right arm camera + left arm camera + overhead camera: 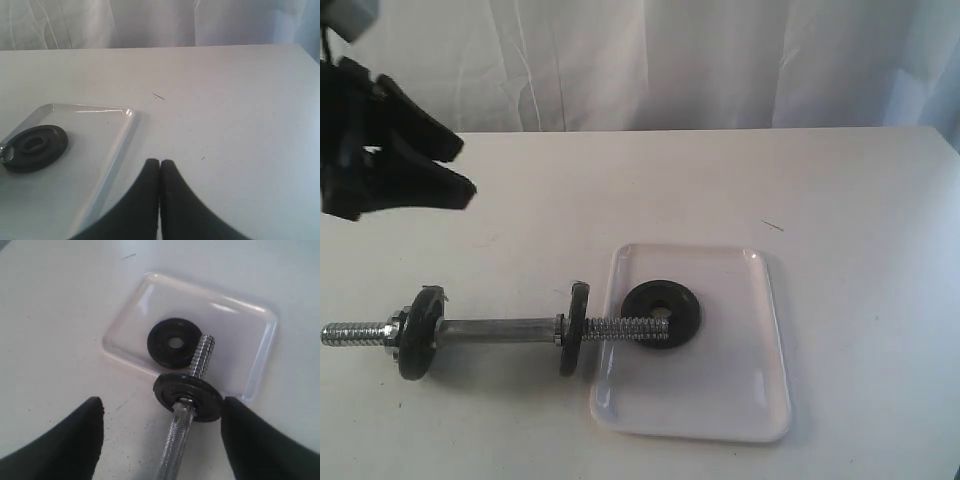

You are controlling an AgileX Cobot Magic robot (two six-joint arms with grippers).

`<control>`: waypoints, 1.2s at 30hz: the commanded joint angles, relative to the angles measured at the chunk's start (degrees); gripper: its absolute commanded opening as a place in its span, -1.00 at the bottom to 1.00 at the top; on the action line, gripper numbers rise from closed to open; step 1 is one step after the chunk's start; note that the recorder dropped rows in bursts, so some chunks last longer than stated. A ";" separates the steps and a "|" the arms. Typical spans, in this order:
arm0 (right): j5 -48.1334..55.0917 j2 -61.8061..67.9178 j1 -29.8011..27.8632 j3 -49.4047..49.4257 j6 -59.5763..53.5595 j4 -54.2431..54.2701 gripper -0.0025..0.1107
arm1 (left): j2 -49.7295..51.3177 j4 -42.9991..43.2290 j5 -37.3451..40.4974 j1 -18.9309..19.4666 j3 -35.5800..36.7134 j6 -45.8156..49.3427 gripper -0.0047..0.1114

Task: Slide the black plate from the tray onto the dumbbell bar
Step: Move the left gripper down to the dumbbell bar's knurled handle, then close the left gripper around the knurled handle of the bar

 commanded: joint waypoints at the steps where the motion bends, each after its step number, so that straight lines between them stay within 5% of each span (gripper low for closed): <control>1: -0.86 -0.25 -0.34 0.30 -0.50 0.02 -0.96 | 5.39 9.19 -6.16 -6.97 -0.37 -0.45 0.29; 7: -0.86 -0.25 -0.34 0.30 -0.50 0.02 -0.96 | 11.19 21.73 -10.08 -13.19 -0.37 -3.50 0.28; 16: -0.86 -0.25 -0.34 0.30 -0.50 0.02 -0.96 | 15.75 31.37 -11.32 -17.42 -0.37 -9.15 0.28; 36: -0.86 -0.25 -0.34 0.30 -0.50 0.02 -0.96 | 25.84 37.70 -15.79 -22.00 -0.37 -14.41 0.28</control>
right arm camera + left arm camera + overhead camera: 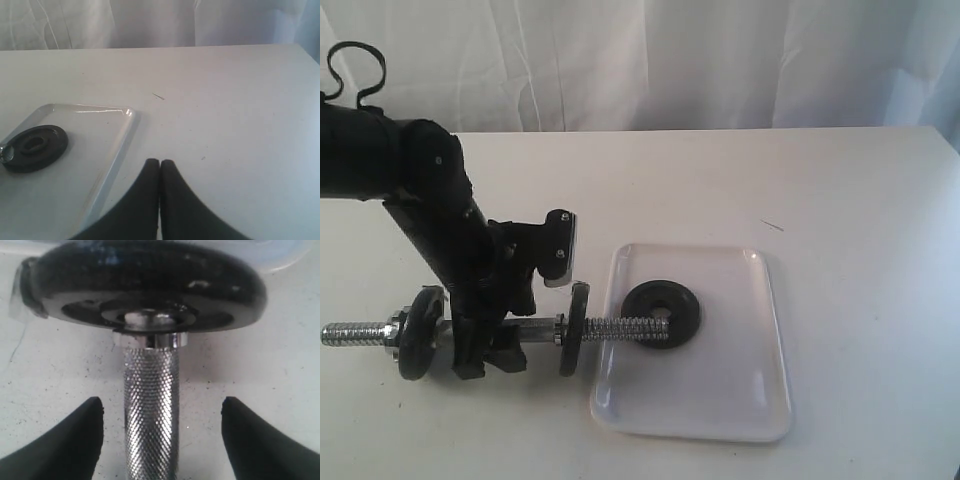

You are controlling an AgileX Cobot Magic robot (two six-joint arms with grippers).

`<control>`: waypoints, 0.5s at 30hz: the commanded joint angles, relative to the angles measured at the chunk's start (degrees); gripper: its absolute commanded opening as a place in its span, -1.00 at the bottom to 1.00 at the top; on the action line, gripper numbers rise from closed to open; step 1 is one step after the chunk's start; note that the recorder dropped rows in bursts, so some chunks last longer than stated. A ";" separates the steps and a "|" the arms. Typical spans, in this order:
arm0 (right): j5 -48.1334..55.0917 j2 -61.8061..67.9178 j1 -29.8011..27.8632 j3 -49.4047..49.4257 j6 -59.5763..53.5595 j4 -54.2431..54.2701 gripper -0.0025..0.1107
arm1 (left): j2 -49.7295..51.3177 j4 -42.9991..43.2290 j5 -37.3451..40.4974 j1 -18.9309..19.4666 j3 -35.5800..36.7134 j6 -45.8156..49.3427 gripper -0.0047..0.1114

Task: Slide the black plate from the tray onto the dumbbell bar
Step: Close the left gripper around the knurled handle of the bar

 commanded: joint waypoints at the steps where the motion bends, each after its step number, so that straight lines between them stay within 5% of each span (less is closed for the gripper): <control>1: -0.86 -0.16 -0.34 0.30 -0.50 0.02 -0.96 | 2.11 1.60 -0.84 -0.27 -0.27 -2.11 0.28; 15: -0.86 -0.16 -0.34 0.30 -0.50 0.02 -0.96 | 3.30 1.74 -3.84 -0.27 -0.27 -3.11 0.28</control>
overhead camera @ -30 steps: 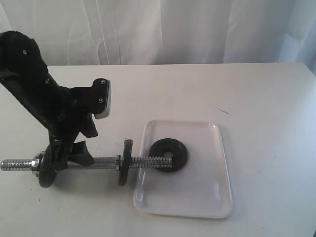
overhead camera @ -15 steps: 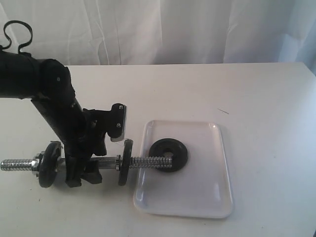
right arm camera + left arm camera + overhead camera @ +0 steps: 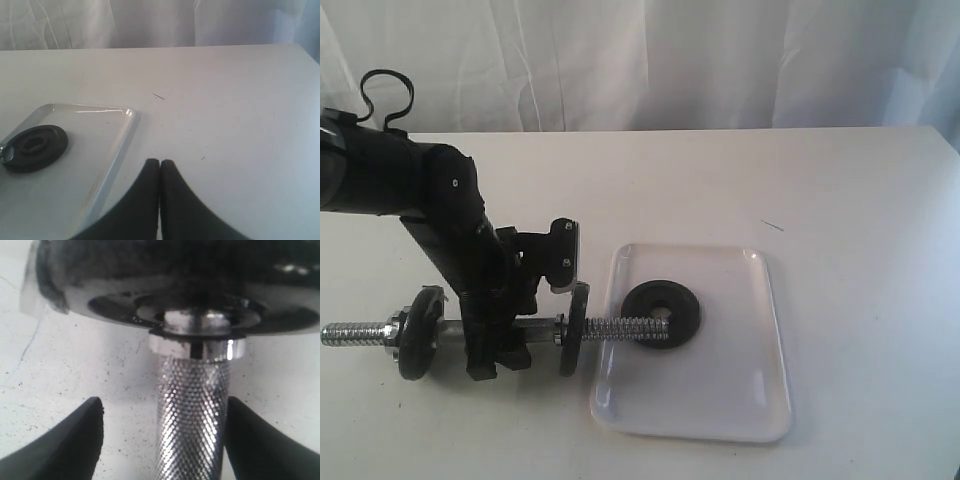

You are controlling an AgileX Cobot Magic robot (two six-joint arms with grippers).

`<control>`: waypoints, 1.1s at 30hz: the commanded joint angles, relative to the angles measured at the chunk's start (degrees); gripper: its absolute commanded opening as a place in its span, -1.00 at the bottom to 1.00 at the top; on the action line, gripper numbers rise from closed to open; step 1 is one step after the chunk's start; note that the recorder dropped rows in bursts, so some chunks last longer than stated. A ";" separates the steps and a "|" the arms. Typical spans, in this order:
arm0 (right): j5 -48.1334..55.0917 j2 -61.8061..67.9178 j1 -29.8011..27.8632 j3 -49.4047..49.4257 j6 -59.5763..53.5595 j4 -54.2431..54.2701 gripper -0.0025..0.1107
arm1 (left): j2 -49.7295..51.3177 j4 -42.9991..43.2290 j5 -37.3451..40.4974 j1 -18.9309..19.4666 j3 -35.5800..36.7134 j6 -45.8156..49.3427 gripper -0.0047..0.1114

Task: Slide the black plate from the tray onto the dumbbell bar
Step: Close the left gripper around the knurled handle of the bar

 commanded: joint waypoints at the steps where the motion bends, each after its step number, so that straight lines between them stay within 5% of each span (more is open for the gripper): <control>1: -0.86 -0.16 -0.34 0.30 -0.50 0.02 -0.96 | -0.12 -0.32 1.82 -0.14 -0.27 -0.71 0.28; 33: -0.86 -0.16 -0.34 0.30 -0.50 0.02 -0.96 | 3.73 0.17 1.67 -0.14 -0.27 -3.97 0.27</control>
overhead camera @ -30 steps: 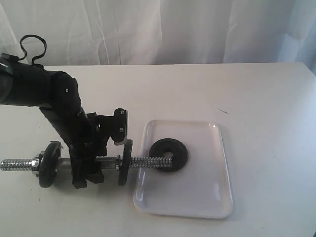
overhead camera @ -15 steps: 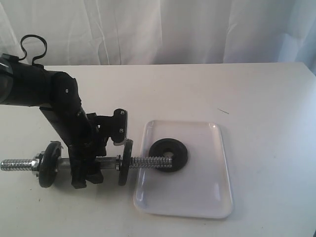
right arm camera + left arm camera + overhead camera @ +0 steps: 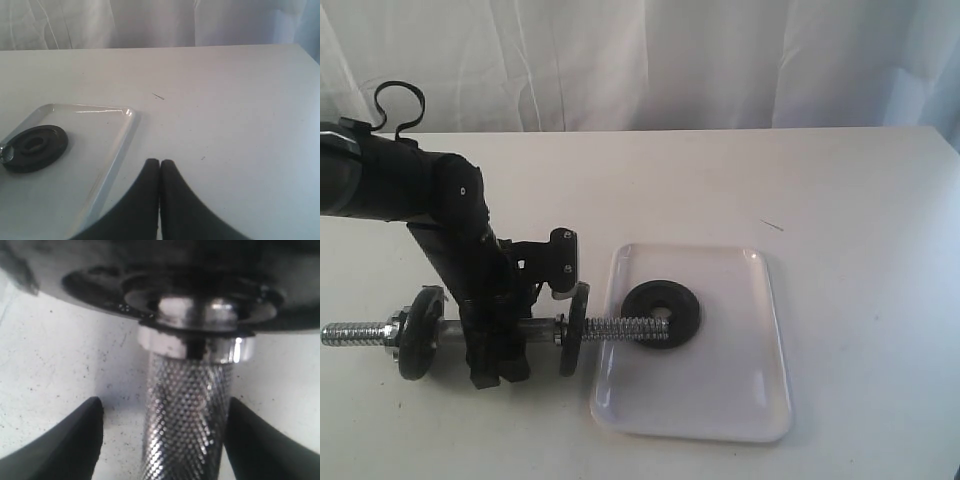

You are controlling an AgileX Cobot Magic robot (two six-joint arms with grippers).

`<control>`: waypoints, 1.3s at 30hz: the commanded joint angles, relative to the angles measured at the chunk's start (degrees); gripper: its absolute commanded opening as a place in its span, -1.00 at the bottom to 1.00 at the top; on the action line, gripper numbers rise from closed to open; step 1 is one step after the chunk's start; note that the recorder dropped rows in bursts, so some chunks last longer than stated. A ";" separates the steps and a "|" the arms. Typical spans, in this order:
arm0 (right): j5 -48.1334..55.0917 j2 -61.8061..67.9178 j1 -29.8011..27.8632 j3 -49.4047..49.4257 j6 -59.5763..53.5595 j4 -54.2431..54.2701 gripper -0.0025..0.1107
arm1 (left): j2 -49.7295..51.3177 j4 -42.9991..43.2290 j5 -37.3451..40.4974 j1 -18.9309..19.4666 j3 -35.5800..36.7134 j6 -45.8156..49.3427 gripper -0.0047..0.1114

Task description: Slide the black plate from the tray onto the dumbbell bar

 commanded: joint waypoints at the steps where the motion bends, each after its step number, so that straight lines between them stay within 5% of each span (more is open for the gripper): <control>1: -0.86 -0.16 -0.34 0.30 -0.50 0.02 -0.96 | 1.20 -0.34 0.04 -0.14 0.23 -0.58 0.25; 4: -0.86 -0.16 -0.34 0.30 -0.50 0.02 -0.96 | 1.20 -0.34 0.04 -0.14 0.23 -0.18 0.03; 11: -0.86 -0.16 -0.34 0.30 -0.50 0.02 -0.96 | 1.20 -0.34 0.04 -0.14 0.23 -0.01 -0.92; 39: -0.86 -0.16 -0.34 0.30 -0.50 0.02 -0.96 | -9.00 -6.10 -0.37 -0.14 0.33 0.00 -0.92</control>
